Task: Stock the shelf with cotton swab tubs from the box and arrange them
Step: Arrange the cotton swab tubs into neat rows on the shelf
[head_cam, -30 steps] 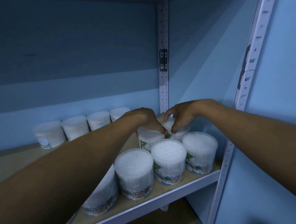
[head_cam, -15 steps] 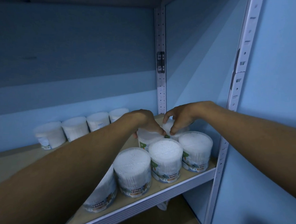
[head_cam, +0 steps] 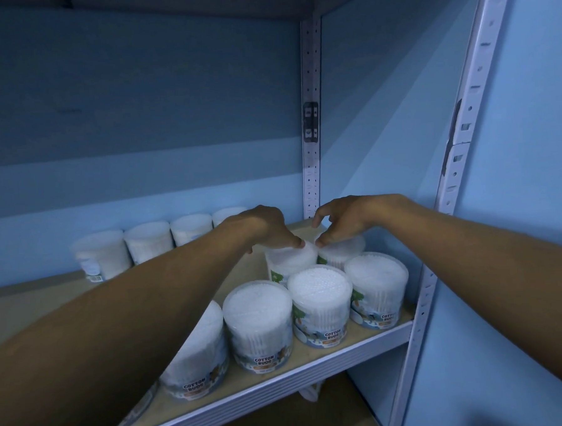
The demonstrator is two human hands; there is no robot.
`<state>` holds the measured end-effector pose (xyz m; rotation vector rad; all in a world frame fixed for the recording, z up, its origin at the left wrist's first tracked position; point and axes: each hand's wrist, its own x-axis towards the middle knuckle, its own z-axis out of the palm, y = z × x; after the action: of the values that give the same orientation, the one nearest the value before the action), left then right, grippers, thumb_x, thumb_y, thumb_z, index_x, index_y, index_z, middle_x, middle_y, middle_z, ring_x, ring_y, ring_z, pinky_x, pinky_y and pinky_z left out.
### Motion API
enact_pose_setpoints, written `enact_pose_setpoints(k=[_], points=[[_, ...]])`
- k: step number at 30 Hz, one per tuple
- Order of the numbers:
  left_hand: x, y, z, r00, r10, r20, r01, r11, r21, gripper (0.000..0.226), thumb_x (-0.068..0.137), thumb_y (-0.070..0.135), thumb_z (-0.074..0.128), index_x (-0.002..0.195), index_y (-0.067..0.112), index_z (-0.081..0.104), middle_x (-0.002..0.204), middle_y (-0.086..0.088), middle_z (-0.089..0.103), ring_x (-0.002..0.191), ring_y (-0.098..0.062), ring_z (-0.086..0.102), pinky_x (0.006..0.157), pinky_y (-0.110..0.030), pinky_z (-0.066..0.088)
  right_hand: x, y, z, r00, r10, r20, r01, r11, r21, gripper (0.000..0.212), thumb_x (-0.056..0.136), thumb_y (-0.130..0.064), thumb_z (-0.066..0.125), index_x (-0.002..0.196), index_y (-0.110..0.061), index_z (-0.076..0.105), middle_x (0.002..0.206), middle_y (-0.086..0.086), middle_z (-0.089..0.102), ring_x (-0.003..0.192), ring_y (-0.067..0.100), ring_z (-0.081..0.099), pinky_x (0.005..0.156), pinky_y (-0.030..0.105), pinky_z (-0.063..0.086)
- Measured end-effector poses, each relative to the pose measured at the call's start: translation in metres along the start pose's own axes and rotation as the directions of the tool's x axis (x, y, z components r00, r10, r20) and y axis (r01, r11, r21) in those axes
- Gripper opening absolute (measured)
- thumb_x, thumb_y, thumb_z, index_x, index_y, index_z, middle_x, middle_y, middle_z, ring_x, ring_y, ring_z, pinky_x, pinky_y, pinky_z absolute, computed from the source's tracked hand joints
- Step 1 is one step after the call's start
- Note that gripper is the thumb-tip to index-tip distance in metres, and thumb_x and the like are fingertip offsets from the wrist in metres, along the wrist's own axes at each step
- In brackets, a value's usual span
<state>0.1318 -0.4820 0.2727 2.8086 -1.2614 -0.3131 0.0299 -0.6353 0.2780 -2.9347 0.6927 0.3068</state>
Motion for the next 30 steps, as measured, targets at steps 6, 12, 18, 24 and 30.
enact_pose_setpoints(k=[6,12,18,24,30], points=[[-0.005,-0.040,-0.005,0.996,-0.008,-0.086,0.016,0.995,0.102,0.062,0.084,0.059,0.059,0.129,0.017,0.057,0.124,-0.003,0.061,0.085,-0.018,0.064,0.072,-0.028,0.051,0.014,-0.022,-0.001,0.997,-0.050,-0.059,0.051,0.999,0.014,0.055,0.084,-0.058,0.067,0.133,-0.039,0.053,0.140,-0.007,0.051,0.119,0.016,0.050,0.093,0.027,0.038],[-0.004,-0.088,-0.003,0.991,-0.045,-0.130,0.057,0.995,0.087,0.064,0.085,0.056,0.061,0.135,0.017,0.054,0.138,-0.006,0.053,0.124,-0.025,0.053,0.094,-0.033,0.044,0.040,-0.050,0.001,0.991,-0.100,-0.085,0.104,0.993,0.054,0.057,0.081,-0.060,0.066,0.133,-0.042,0.052,0.142,-0.006,0.053,0.117,0.017,0.055,0.092,0.029,0.047],[0.005,-0.126,-0.005,0.985,-0.043,-0.169,0.056,0.996,0.073,0.061,0.083,0.053,0.068,0.131,0.018,0.057,0.135,-0.006,0.054,0.125,-0.024,0.051,0.094,-0.031,0.044,0.066,-0.085,0.000,0.986,-0.137,-0.091,0.143,0.988,0.057,0.057,0.083,-0.060,0.067,0.133,-0.040,0.052,0.140,-0.004,0.054,0.119,0.018,0.055,0.099,0.033,0.046],[0.025,-0.155,-0.007,0.984,-0.041,-0.176,0.048,0.998,0.040,0.074,0.081,0.051,0.071,0.144,0.025,0.042,0.142,-0.003,0.042,0.133,-0.023,0.041,0.097,-0.033,0.039,0.094,-0.117,0.001,0.983,-0.145,-0.116,0.153,0.986,0.069,0.059,0.087,-0.055,0.067,0.139,-0.037,0.048,0.146,-0.001,0.047,0.127,0.021,0.049,0.107,0.038,0.041],[0.051,-0.175,-0.004,0.989,-0.034,-0.147,0.045,0.996,0.073,0.081,0.079,0.049,0.074,0.147,0.029,0.034,0.147,-0.002,0.038,0.135,-0.024,0.039,0.104,-0.037,0.041,0.133,-0.144,0.006,0.981,-0.149,-0.127,0.155,0.987,0.039,0.070,0.089,-0.054,0.065,0.149,-0.034,0.036,0.152,0.008,0.035,0.133,0.030,0.044,0.108,0.043,0.041]])
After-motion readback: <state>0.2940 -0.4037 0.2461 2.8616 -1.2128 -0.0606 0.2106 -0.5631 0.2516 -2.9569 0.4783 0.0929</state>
